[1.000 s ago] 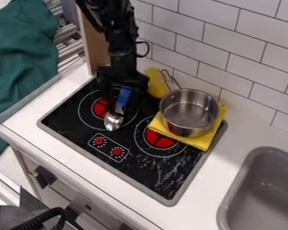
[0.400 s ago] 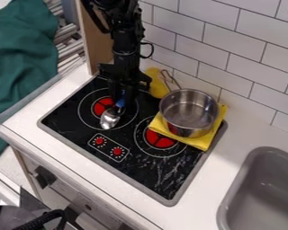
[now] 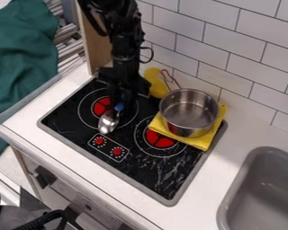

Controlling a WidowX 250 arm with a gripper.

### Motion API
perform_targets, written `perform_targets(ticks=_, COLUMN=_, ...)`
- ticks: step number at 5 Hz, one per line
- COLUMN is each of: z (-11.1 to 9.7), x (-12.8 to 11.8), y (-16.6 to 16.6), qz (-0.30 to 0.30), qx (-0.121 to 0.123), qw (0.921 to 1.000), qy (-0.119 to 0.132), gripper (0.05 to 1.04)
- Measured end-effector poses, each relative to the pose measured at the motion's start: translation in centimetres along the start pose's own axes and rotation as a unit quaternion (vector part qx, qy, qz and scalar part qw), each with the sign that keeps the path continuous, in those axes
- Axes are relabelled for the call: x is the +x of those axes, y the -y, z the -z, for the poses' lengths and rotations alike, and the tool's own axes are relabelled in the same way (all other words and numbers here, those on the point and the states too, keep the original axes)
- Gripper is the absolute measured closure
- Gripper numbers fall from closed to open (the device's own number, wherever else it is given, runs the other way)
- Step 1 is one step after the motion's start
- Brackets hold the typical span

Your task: Moved the spatula to the front of the left burner

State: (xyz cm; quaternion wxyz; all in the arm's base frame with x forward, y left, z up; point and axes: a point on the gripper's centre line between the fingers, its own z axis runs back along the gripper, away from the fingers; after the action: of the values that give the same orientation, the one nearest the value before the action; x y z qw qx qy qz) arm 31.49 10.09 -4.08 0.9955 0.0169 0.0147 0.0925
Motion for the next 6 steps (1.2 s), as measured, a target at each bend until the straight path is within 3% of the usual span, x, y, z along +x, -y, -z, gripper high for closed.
perform_targets(ticks=2, z=-2.3, x=-1.4, y=-2.4, qz=-0.002, qx=0.003, qw=0.9998, qy=0.02, gripper=0.797)
perform_targets(ticks=3, z=-1.7, x=-3.0, y=-4.2, qz=-0.005, qx=0.002, qw=1.0, qy=0.001, gripper=0.797)
perform_targets(ticks=4, z=-1.4, x=-3.4, y=-5.9, qz=0.001, qx=0.002, qw=1.0, qy=0.003, gripper=0.797)
perform_targets(ticks=5, z=0.5, x=-4.3, y=-7.8, qz=0.005, qx=-0.005, qw=0.9999, qy=-0.015, gripper=0.797)
perform_targets(ticks=6, z=0.7, x=-4.1, y=-7.9, qz=0.011, qx=-0.01, qw=0.9998, qy=-0.014, gripper=0.751)
